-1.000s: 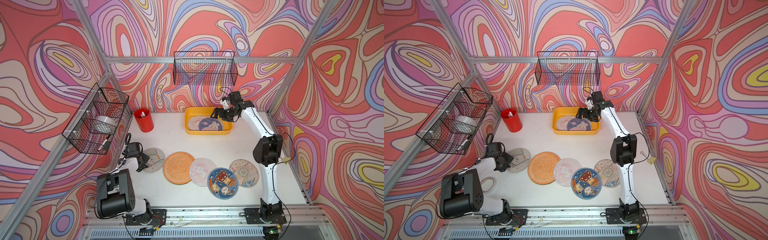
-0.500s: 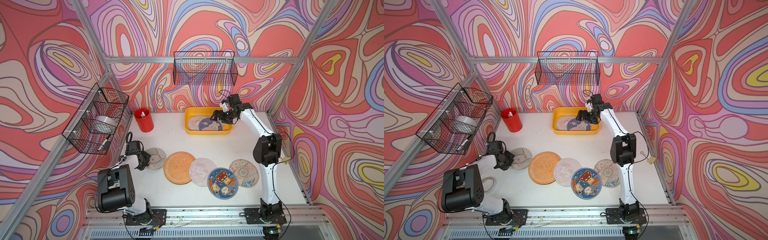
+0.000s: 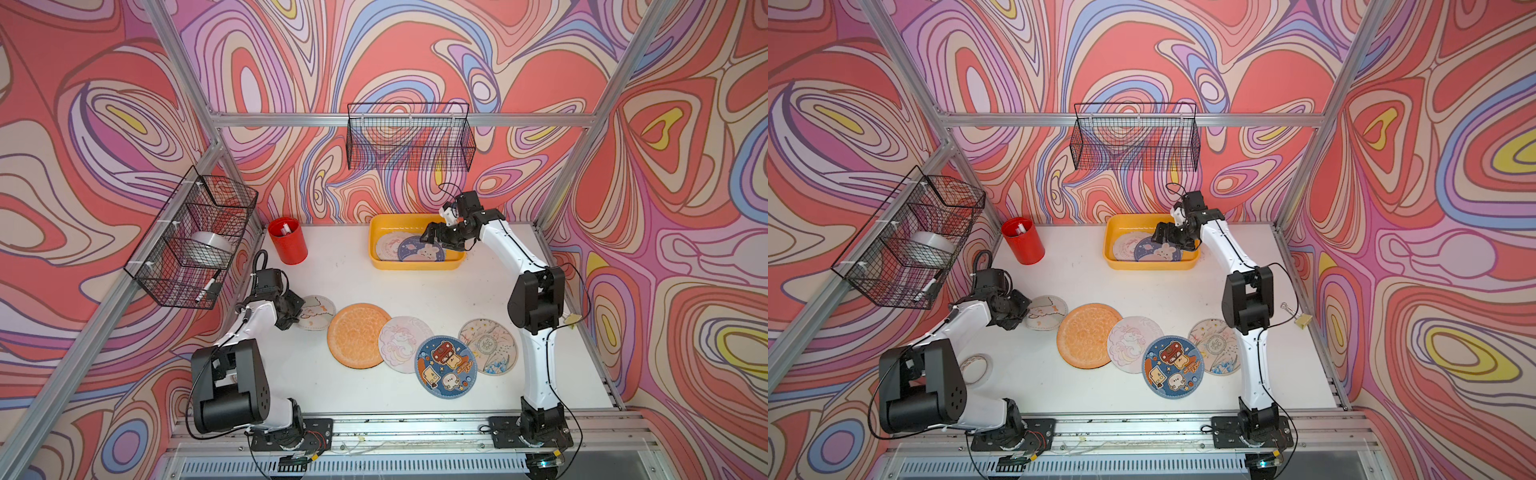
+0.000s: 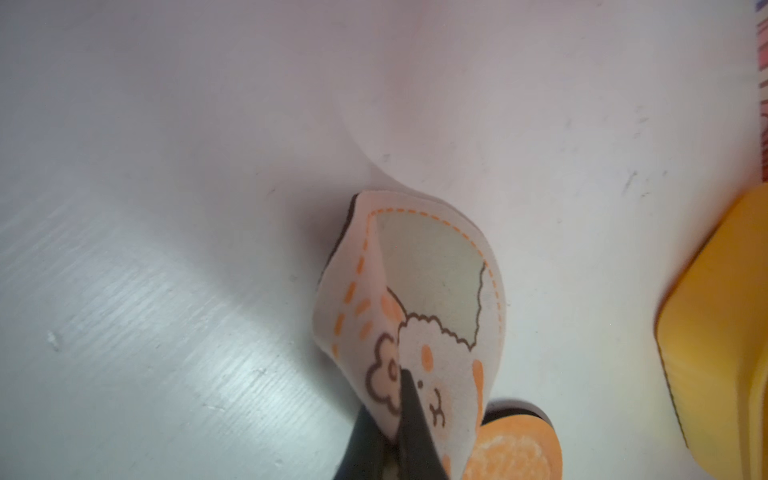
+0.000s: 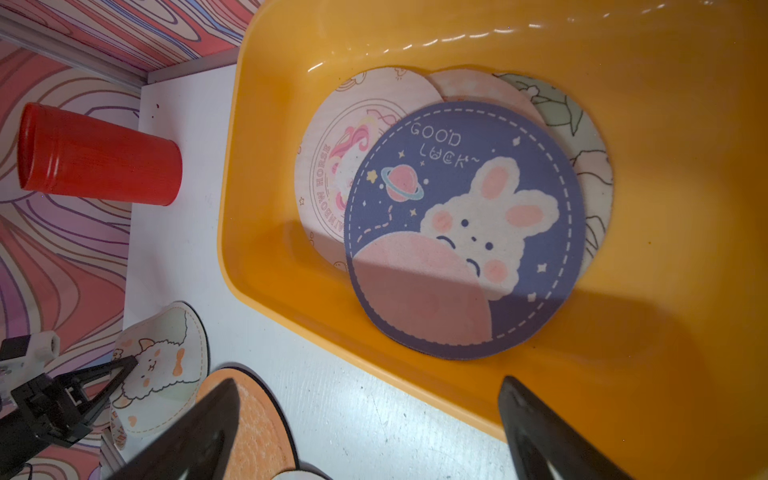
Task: Put the coasters into the storage box
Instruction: Pick up the coaster from the center of the board.
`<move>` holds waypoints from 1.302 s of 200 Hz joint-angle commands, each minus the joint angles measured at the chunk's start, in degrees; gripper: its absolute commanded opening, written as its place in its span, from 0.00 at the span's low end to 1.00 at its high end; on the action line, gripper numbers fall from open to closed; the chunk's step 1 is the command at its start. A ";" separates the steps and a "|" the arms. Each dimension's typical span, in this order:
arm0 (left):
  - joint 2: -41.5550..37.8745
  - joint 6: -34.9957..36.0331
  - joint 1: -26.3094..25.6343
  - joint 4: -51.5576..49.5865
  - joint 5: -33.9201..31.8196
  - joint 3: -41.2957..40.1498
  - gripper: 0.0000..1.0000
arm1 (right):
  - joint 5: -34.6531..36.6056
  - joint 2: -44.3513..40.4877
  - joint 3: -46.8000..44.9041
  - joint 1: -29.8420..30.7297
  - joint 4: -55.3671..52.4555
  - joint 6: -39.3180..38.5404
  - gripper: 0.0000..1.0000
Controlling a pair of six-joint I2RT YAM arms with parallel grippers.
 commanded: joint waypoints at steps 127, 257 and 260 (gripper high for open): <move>9.72 1.29 -17.43 4.36 3.49 27.55 0.00 | -3.31 -11.16 -15.41 0.22 6.02 2.75 0.98; 42.80 -1.47 -29.21 21.23 16.76 62.99 0.00 | -2.90 -17.93 -24.91 0.21 8.25 4.13 0.98; 43.77 -1.51 -29.38 21.32 17.15 64.17 0.00 | -2.78 -18.04 -25.03 0.24 8.15 4.10 0.98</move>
